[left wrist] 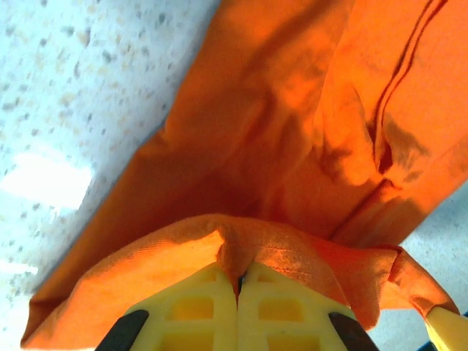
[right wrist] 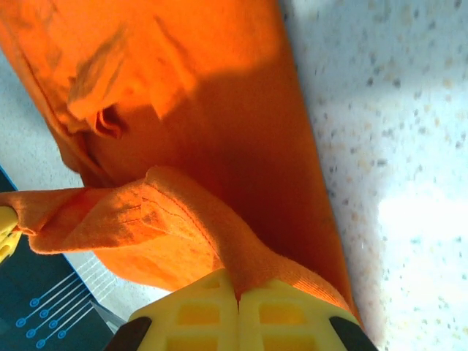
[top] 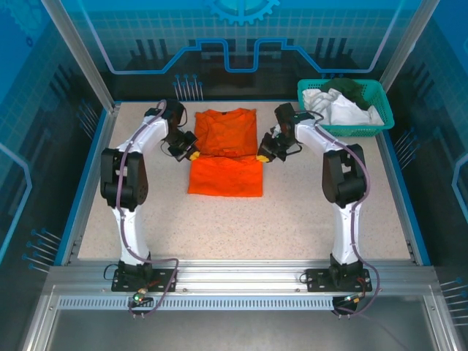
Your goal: Fold and stack the t-shirts
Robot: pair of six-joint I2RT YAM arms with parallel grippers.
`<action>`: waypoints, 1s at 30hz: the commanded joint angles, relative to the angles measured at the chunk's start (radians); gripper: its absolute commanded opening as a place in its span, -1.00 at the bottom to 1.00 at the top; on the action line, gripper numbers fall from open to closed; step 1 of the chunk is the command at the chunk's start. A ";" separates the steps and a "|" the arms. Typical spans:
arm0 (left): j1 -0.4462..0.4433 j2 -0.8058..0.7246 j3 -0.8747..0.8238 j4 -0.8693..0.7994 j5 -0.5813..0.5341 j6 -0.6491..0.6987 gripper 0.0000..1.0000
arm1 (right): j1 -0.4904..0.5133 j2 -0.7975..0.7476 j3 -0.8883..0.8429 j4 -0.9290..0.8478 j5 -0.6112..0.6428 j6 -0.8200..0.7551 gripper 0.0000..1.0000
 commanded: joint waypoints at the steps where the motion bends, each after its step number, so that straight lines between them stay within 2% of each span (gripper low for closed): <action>1: 0.019 0.054 0.068 -0.054 -0.038 0.027 -0.95 | -0.017 0.077 0.102 -0.076 -0.036 0.020 -0.96; 4: 0.034 0.077 0.100 -0.066 -0.061 0.022 -0.72 | -0.037 0.133 0.175 -0.090 -0.054 0.047 -0.57; 6: 0.048 0.074 0.117 -0.060 -0.067 0.016 -0.64 | -0.056 0.142 0.204 -0.092 -0.055 0.070 -0.45; 8: 0.063 0.065 0.149 -0.067 -0.078 0.009 -0.43 | -0.078 0.132 0.218 -0.089 -0.054 0.089 -0.25; 10: 0.073 0.047 0.172 -0.074 -0.099 0.008 -0.34 | -0.093 0.108 0.216 -0.089 -0.055 0.091 -0.23; 12: 0.075 0.022 0.183 -0.083 -0.118 0.011 -0.03 | -0.102 0.068 0.186 -0.088 -0.048 0.085 -0.18; 14: 0.069 -0.018 0.164 -0.086 -0.124 0.012 0.10 | -0.103 -0.008 0.111 -0.072 -0.026 0.073 -0.11; 16: 0.052 -0.073 0.110 -0.064 -0.119 0.009 0.11 | -0.084 -0.099 0.000 -0.024 -0.018 0.062 -0.12; 18: 0.017 -0.139 0.026 -0.006 -0.089 0.008 0.01 | -0.045 -0.183 -0.120 0.039 -0.021 0.057 -0.18; 22: -0.083 -0.230 -0.162 0.127 -0.009 -0.024 -0.11 | 0.062 -0.290 -0.324 0.200 -0.026 0.079 -0.46; 26: -0.164 -0.208 -0.252 0.195 0.020 -0.033 -0.14 | 0.145 -0.268 -0.414 0.319 -0.028 0.138 -0.54; 30: -0.178 -0.172 -0.360 0.266 -0.009 -0.028 -0.15 | 0.188 -0.195 -0.427 0.354 -0.007 0.146 -0.54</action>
